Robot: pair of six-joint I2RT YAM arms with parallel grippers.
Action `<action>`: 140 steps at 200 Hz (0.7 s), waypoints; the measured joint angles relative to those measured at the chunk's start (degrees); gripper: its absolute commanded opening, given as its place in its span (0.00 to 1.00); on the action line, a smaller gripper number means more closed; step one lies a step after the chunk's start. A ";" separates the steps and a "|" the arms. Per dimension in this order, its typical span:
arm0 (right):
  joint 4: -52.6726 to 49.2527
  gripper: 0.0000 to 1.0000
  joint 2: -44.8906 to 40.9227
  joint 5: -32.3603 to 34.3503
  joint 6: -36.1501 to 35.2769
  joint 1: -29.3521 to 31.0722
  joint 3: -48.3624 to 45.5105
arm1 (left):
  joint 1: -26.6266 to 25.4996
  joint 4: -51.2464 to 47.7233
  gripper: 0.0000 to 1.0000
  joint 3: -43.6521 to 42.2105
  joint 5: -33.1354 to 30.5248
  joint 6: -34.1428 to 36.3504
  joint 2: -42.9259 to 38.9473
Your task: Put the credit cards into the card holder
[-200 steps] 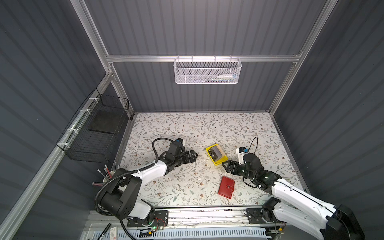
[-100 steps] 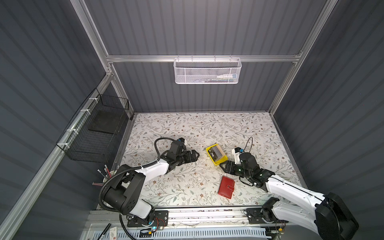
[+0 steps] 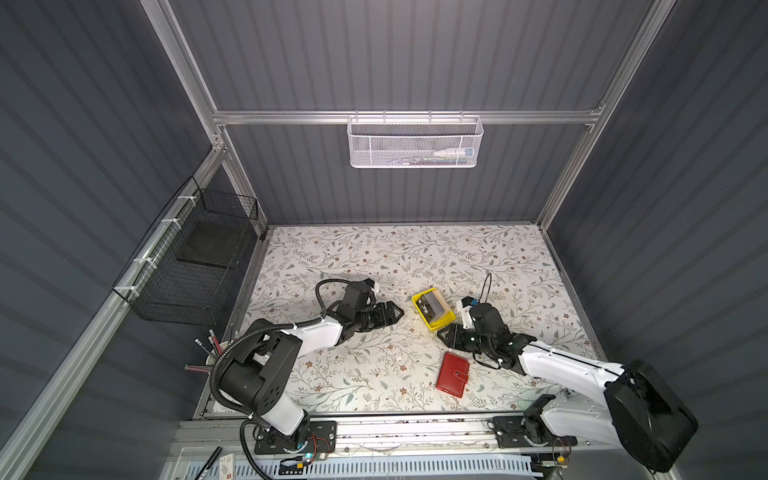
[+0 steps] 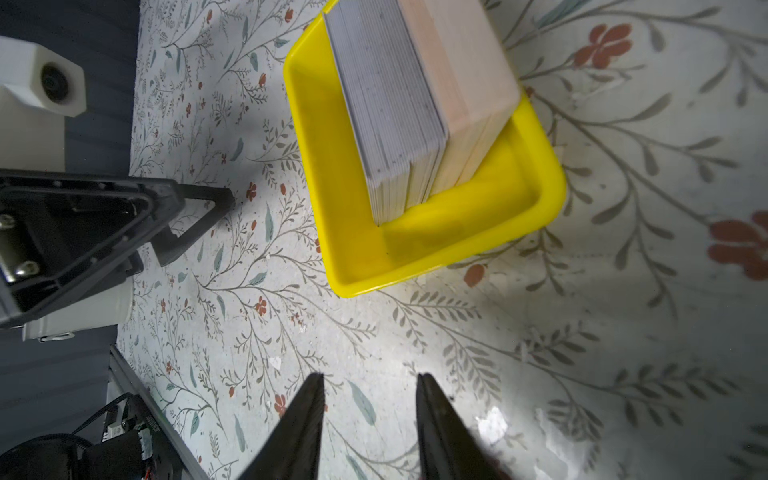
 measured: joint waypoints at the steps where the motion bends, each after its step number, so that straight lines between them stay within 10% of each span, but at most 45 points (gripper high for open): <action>1: 0.00 0.39 0.00 0.00 0.00 0.00 0.00 | 0.00 0.00 0.85 0.00 0.00 0.00 0.00; 140: -10.23 0.39 6.58 4.07 -10.29 0.00 8.26 | -0.87 6.12 0.86 0.00 0.37 -1.46 0.28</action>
